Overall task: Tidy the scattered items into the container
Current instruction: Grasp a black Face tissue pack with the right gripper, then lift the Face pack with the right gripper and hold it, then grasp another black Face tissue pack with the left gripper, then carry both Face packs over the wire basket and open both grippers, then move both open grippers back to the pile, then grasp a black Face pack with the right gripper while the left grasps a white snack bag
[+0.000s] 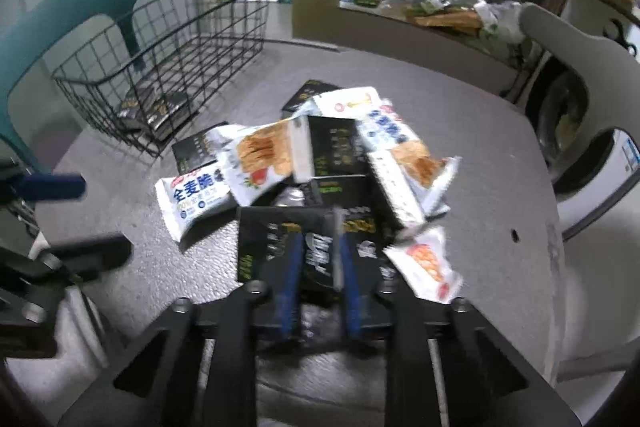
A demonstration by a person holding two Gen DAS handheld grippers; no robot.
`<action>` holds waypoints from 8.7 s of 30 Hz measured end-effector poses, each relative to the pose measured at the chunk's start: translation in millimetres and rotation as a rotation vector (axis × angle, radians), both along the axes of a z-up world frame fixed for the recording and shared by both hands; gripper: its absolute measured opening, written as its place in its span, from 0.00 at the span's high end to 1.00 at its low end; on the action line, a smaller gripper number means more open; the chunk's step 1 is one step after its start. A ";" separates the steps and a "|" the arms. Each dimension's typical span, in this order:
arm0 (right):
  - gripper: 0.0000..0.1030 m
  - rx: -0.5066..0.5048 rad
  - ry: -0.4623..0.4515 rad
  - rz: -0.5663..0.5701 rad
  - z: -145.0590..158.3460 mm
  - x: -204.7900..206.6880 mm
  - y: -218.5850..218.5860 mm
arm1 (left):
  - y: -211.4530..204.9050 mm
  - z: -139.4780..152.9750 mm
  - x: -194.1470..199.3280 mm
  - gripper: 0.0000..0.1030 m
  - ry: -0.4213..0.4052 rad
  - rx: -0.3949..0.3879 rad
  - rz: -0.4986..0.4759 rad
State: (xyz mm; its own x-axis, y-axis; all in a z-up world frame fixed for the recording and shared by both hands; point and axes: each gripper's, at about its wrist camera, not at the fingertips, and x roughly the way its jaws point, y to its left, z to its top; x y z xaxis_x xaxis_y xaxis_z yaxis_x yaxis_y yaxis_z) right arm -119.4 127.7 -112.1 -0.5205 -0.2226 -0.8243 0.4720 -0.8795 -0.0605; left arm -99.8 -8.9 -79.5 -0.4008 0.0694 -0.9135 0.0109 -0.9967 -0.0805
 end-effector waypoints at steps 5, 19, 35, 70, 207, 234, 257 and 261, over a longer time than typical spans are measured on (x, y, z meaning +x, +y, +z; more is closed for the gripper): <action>0.78 -0.080 -0.018 0.001 0.4 -0.7 11.2 | 17.1 -5.6 -1.1 0.26 -0.016 0.001 -0.035; 0.35 0.003 -0.030 -0.004 -28.0 -5.8 -33.1 | -17.7 -17.5 -5.2 0.25 -0.028 -0.022 0.056; 0.39 0.033 -0.013 -0.016 -16.3 -4.9 -12.1 | -12.7 -19.2 -4.1 0.25 -0.041 -0.009 0.031; 0.39 0.072 -0.131 -0.196 -30.6 26.9 81.4 | 106.3 -37.1 -21.5 0.25 0.040 0.004 -0.508; 0.35 -0.038 -0.067 -0.057 0.4 12.9 26.3 | 4.9 13.6 -10.3 0.22 0.111 -0.107 0.021; 0.35 -0.035 -0.169 -0.147 -53.8 -12.3 56.6 | 19.0 -63.5 -64.8 0.22 0.037 -0.169 -0.013; 0.54 -0.034 -0.189 -0.111 -47.7 14.8 34.4 | 3.7 -64.2 -28.4 0.51 -0.007 -0.118 -0.043; 0.54 -0.033 -0.197 -0.103 -48.1 21.0 30.9 | -3.1 -64.5 -20.0 0.48 -0.019 -0.115 -0.046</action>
